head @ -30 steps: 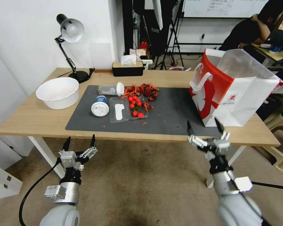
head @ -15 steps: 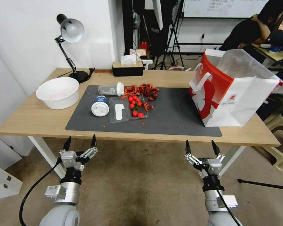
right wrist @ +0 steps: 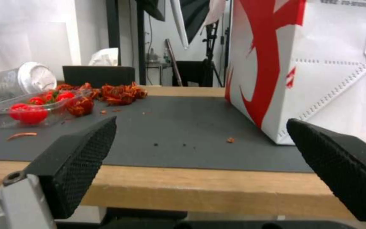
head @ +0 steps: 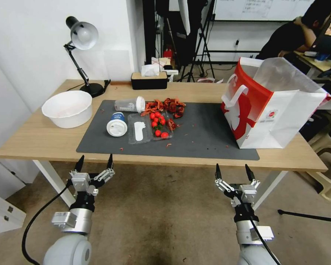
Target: Pick up the trash from the table and place it into the takeout bag.
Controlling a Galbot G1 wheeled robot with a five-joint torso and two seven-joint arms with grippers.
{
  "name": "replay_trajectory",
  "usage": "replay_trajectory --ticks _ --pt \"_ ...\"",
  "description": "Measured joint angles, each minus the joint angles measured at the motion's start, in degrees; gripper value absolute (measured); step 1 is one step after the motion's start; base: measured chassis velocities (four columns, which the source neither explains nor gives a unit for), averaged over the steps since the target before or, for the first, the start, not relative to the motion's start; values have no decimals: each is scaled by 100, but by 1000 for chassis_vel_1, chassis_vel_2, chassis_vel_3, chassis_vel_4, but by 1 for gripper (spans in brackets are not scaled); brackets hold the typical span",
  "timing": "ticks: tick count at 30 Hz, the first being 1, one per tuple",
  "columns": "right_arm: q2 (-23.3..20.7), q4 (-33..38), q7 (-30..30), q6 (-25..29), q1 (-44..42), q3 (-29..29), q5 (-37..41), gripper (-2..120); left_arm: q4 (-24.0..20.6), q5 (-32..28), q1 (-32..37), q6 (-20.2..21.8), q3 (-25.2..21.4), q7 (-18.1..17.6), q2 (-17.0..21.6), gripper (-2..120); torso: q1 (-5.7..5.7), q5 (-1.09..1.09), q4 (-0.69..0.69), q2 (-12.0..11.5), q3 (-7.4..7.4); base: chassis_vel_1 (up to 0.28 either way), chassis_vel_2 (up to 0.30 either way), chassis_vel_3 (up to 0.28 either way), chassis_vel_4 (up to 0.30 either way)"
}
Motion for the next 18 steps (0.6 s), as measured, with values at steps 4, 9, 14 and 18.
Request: replay_trajectory --ticks 4,9,14,18 --pt "-72 -15 -7 -72 97 -31 38 100 19 -423 -305 335 -8 19 283 100 0 -1 -6 0 0 0 0 0 0" --pt "-115 -19 -8 -176 238 -82 82 100 83 -1015 -669 691 8 18 650 100 0 -1 -4 0 0 0 0 0 0" --pt "-110 -20 -8 -202 247 -82 81 100 141 -1568 -959 1013 104 1 914 100 0 -1 -4 0 0 0 0 0 0" --pt "-95 -20 -8 -211 242 -80 69 100 225 -2039 -1206 1295 265 -136 1127 100 0 -1 -4 0 0 0 0 0 0"
